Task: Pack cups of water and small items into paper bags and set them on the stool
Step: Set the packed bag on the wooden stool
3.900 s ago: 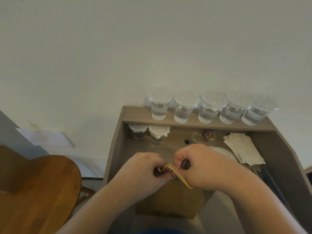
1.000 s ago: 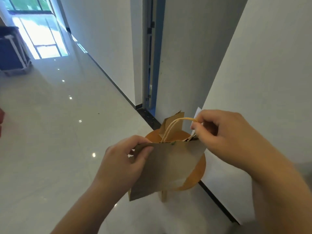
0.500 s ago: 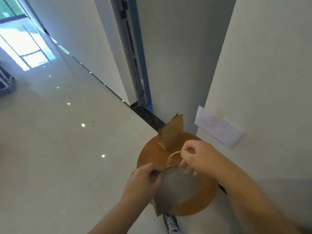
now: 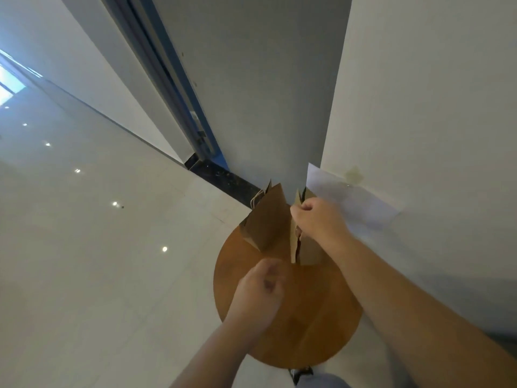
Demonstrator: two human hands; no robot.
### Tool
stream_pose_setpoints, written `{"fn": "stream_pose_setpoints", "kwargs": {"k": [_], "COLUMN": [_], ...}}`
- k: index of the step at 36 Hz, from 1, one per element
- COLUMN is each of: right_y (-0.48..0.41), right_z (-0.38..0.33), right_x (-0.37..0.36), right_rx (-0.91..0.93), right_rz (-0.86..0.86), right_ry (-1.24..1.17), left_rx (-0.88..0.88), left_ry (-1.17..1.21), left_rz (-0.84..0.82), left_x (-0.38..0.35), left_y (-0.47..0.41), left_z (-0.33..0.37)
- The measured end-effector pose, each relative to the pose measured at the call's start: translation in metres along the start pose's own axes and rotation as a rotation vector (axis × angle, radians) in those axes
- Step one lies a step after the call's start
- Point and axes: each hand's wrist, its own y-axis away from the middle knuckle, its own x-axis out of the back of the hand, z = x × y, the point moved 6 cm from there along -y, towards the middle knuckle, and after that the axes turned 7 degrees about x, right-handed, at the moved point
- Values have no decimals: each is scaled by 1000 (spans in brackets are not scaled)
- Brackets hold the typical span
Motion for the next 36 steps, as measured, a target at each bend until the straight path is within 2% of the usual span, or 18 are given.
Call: {"fn": "stream_pose_setpoints", "kwargs": {"k": [11,17,26,36], "right_y": [-82,-94,-102,-119], "right_z": [19,22,38,34], "right_x": [-23,-40,-55,-57], "right_rx": [-162,-165,-177,-170], "right_rz": [-87,-121,-105,-127], "right_ry": [-41,-3,32,60], "left_rx": [73,116,185,181], "left_ry": [83,155,152,104], "left_rz": [180,227,218,191], "left_x": [64,82,83,83], "left_y": [-5,-6,-7,-8], "left_z": [-33,-54,-78,-93]}}
